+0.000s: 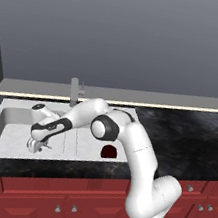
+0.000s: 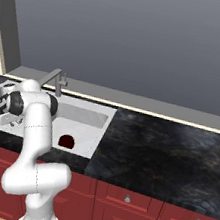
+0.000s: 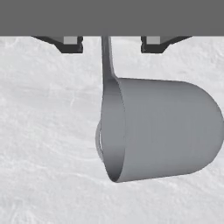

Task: Move any existing items from the left basin to the right basin for drying. Then move the measuring cup from the counter to the left basin of the sink for washing.

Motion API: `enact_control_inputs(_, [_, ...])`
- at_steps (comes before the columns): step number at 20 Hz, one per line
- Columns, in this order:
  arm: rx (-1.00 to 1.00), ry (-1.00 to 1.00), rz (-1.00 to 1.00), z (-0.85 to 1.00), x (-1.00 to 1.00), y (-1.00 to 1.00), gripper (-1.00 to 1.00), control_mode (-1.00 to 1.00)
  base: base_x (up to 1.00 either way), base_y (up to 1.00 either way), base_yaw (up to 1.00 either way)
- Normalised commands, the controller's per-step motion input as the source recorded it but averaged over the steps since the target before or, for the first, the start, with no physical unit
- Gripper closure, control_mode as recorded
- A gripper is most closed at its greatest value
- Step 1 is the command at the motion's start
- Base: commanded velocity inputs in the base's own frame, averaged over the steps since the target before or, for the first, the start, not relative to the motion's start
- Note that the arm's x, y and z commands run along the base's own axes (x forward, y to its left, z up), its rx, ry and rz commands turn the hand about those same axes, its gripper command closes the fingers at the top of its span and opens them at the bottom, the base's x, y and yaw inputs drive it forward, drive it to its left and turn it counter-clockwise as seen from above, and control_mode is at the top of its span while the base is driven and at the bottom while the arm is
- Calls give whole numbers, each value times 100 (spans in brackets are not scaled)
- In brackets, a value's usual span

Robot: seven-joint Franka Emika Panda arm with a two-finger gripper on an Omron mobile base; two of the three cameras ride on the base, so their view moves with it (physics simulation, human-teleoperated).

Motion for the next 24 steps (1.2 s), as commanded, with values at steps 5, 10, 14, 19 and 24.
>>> enact_control_inputs(5, [0, 0, 0, 1, 2, 0, -100, -100, 0, 0, 0])
enact_control_inputs(10, [1, 0, 0, 50, 0, 0, -100, -100, 0, 0, 0])
enact_control_inputs(14, [2, 0, 0, 77, -2, 0, -100, -100, 0, 0, 0])
enact_control_inputs(19, [3, 0, 0, 65, -19, 0, -100, -100, 0, 0, 0])
enact_control_inputs(24, [4, 0, 0, 39, -53, -1, -100, -100, 0, 0, 0])
